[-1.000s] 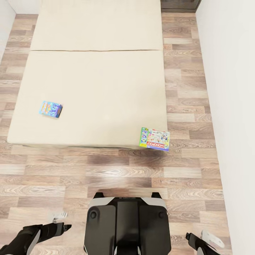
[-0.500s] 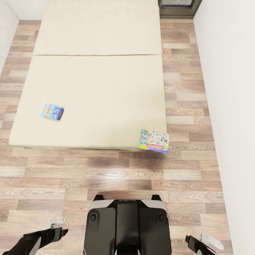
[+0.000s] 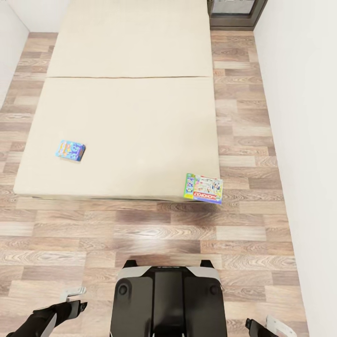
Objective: Put all the toys in the child's room - the three board games (two on the bed and one on the table), the two jigsaw puzzles on the table, and the tennis ball on the table - inside the toy box on the table in the child's room.
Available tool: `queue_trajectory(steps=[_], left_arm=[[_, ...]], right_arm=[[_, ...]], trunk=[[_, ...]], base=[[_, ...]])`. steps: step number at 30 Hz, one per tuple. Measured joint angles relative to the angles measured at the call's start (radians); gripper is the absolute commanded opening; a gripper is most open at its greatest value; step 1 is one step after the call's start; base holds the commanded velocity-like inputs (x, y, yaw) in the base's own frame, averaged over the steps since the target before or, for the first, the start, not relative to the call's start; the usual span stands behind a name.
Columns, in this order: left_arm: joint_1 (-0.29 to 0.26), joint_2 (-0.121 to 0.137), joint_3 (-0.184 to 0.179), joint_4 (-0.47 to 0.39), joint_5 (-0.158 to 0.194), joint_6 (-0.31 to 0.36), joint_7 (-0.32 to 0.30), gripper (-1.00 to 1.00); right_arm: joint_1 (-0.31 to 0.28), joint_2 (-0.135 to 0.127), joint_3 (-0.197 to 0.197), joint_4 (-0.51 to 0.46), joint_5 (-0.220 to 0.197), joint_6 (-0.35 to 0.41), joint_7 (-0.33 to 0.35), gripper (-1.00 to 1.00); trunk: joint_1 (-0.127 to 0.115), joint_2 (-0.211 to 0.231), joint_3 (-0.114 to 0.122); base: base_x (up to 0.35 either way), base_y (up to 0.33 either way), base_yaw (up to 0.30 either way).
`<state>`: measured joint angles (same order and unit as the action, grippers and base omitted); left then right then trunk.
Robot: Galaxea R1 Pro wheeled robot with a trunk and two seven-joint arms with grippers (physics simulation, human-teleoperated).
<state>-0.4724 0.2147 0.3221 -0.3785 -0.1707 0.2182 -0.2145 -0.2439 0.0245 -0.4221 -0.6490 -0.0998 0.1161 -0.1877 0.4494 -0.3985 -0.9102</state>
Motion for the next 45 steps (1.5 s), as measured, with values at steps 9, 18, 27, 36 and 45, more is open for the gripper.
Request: queue_trajectory(steps=[9,18,27,36,45], left_arm=[[0.000,-0.006,0.000,0.001,-0.001,-0.002,0.004,1.00],[0.000,-0.025,-0.002,0.002,-0.005,-0.003,0.012,1.00],[0.000,-0.041,-0.004,0.048,-0.010,-0.025,0.125,1.00],[0.000,-0.072,-0.006,0.121,-0.012,-0.109,0.271,1.00],[0.000,-0.080,-0.007,0.130,-0.012,-0.128,0.296,1.00]], right_arm=[[0.000,-0.008,0.000,0.009,-0.001,-0.008,0.000,1.00],[0.000,-0.009,0.000,0.014,-0.001,-0.010,-0.001,1.00],[0.000,-0.008,0.001,0.015,0.000,-0.011,-0.001,1.00],[0.000,-0.010,0.002,0.015,0.000,-0.013,-0.002,1.00],[0.000,-0.010,0.002,0.017,0.008,-0.027,-0.002,1.00]], trunk=[[0.000,0.000,0.013],[0.000,0.000,0.028],[0.000,0.000,0.042],[0.000,0.000,0.057],[0.000,0.000,0.072]], base=[[0.000,0.000,0.000],[0.000,0.000,0.000],[0.000,0.000,0.000],[0.000,0.000,0.000],[0.000,0.000,0.000]])
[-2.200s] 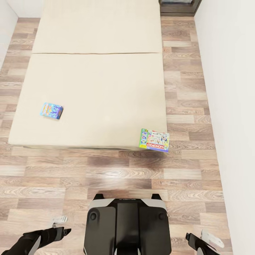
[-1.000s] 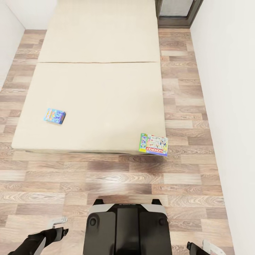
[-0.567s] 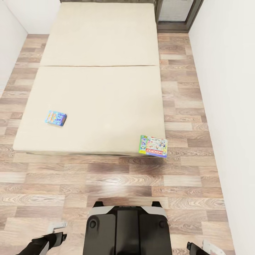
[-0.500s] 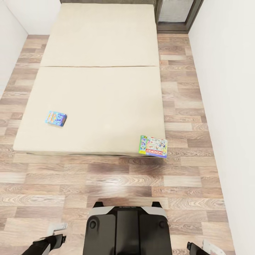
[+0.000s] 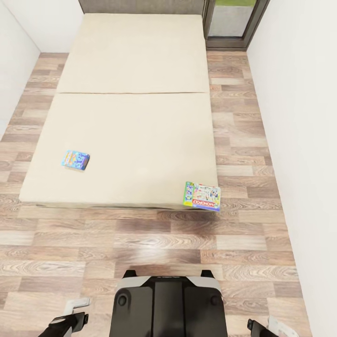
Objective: Put all the toys in the child's room - the three board games (two on the bed and one on the table), the two jigsaw puzzles on the table, and the tennis ball on the table - inside the toy box on the table in the child's room.
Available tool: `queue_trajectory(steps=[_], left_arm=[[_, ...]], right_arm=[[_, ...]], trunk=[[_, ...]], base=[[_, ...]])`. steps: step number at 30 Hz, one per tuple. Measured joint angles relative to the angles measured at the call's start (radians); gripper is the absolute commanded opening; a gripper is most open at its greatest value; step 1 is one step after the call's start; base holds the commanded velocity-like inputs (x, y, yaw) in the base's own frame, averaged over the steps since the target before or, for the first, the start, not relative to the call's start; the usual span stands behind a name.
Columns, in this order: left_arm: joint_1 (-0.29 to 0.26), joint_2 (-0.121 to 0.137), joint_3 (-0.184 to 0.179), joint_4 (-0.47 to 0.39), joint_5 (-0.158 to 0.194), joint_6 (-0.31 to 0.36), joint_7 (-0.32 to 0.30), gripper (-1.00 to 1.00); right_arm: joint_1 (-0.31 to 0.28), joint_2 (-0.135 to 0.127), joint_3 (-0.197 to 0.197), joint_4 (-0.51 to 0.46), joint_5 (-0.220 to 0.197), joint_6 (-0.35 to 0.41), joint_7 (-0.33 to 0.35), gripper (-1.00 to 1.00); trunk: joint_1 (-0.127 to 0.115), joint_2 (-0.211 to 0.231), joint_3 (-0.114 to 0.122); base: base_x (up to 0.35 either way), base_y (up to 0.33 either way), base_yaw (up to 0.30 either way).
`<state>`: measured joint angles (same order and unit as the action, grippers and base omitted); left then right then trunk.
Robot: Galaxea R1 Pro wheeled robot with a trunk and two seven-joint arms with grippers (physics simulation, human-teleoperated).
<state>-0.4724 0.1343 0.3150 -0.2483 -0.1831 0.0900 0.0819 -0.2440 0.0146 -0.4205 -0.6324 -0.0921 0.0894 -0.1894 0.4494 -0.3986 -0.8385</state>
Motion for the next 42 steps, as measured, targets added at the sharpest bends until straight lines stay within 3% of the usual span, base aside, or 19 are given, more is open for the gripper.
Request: queue_trajectory(steps=[14,42], left_arm=[[0.000,-0.010,0.000,0.002,-0.001,-0.023,0.004,1.00],[0.000,-0.018,-0.002,0.005,-0.002,-0.065,0.003,1.00]], right_arm=[[0.000,0.001,-0.001,0.028,0.063,-0.007,-0.007,1.00],[0.000,0.000,-0.002,0.058,0.068,-0.009,-0.009,1.00]], trunk=[[0.000,0.000,0.023],[0.000,0.000,0.068]], base=[[0.000,0.000,0.000],[0.000,0.000,0.000]])
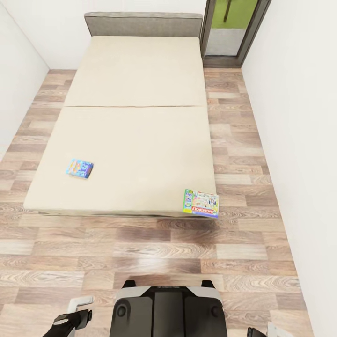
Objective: Put all the toys in the child's room - the three board games (two on the bed and one on the table), the two jigsaw puzzles on the table, and the tennis ball on the table - inside the toy box on the table in the child's room.
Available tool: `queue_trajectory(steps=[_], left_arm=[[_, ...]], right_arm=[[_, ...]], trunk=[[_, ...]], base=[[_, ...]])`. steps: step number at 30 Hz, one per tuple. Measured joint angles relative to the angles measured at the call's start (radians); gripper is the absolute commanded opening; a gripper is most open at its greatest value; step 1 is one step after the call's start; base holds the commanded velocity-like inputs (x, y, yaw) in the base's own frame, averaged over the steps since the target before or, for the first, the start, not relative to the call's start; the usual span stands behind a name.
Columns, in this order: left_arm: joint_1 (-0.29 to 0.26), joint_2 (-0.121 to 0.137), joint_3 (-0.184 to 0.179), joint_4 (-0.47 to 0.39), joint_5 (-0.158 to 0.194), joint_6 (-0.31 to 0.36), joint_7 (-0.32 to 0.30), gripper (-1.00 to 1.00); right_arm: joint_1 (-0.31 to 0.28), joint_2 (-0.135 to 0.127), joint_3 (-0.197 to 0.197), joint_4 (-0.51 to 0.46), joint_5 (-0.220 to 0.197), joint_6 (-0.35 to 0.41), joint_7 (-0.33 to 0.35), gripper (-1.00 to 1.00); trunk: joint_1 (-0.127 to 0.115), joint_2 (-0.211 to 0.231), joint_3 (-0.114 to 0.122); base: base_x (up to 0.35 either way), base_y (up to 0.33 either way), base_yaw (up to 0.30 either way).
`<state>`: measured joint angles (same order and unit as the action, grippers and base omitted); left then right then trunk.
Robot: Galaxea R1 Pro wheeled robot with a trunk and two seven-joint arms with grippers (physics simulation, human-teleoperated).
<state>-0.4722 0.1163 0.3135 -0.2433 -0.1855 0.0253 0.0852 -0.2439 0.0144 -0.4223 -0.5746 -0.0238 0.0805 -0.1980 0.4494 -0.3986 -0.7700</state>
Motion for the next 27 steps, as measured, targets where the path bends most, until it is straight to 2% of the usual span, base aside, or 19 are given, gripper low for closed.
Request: queue_trajectory(steps=[18,27], left_arm=[[0.000,-0.001,0.000,0.000,0.000,-0.004,0.000,1.00],[0.000,-0.005,0.000,0.000,0.000,-0.004,0.000,1.00]], right_arm=[[0.000,0.000,0.000,0.002,0.001,-0.001,0.000,1.00],[0.000,0.000,0.000,0.012,0.001,-0.031,0.000,1.00]], trunk=[[0.000,0.000,0.029],[0.000,0.000,0.044]], base=[[0.000,0.000,0.000],[0.000,0.000,0.000]])
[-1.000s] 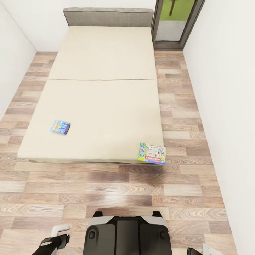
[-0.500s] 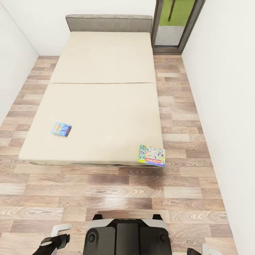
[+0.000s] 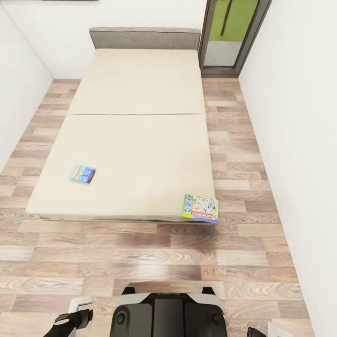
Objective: Put all the toys in the child's room - the three board games (two on the bed and one on the table), the two jigsaw puzzles on the table, and the tennis ball on the table - inside the toy box on the table in the child's room.
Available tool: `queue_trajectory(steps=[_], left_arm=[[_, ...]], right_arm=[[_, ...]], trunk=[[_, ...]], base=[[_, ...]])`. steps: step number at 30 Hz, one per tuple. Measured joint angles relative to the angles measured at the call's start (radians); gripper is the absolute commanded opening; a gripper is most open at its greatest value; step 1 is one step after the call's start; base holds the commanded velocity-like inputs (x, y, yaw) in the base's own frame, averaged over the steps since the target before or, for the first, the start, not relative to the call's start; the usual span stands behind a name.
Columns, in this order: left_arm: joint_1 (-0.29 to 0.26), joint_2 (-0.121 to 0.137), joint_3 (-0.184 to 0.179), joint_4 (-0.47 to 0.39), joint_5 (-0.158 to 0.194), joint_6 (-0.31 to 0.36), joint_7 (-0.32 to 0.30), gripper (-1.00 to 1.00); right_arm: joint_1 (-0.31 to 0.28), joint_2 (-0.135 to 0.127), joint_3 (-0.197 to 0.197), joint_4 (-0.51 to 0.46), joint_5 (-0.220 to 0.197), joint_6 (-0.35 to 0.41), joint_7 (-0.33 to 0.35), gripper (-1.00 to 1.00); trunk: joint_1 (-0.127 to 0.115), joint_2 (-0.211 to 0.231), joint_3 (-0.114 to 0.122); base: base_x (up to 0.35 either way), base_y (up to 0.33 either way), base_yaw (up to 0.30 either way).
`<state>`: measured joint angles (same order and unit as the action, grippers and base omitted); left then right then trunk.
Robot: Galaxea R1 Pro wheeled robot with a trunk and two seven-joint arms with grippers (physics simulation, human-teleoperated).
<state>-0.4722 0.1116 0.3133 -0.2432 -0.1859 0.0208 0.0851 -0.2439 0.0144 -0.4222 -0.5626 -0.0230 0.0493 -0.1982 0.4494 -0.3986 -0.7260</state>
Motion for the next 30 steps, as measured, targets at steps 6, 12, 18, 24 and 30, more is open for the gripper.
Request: queue_trajectory(steps=[6,12,18,24,30], left_arm=[[0.000,-0.005,-0.001,0.000,0.000,0.000,0.000,1.00],[0.000,-0.006,-0.001,0.000,0.000,0.000,0.000,1.00],[0.000,-0.007,-0.001,0.000,0.000,0.000,0.000,1.00],[0.000,-0.007,-0.002,0.000,0.000,0.000,0.000,1.00],[0.000,-0.012,-0.001,0.000,0.000,0.000,0.000,1.00]], right_arm=[[0.000,0.000,0.001,0.005,0.000,-0.007,0.000,1.00],[0.000,0.000,0.001,0.006,0.000,-0.008,0.000,1.00],[0.000,0.001,0.001,0.006,0.001,-0.009,0.000,1.00],[0.000,0.000,0.002,0.006,0.001,-0.009,0.000,1.00],[0.000,0.000,0.002,0.006,0.002,-0.009,0.000,1.00]], trunk=[[0.000,0.000,0.010],[0.000,0.000,0.020],[0.000,0.000,0.029],[0.000,0.000,0.039],[0.000,0.000,0.049]], base=[[0.000,0.000,0.000],[0.000,0.000,0.000],[0.000,0.000,0.000],[0.000,0.000,0.000],[0.000,0.000,0.000]])
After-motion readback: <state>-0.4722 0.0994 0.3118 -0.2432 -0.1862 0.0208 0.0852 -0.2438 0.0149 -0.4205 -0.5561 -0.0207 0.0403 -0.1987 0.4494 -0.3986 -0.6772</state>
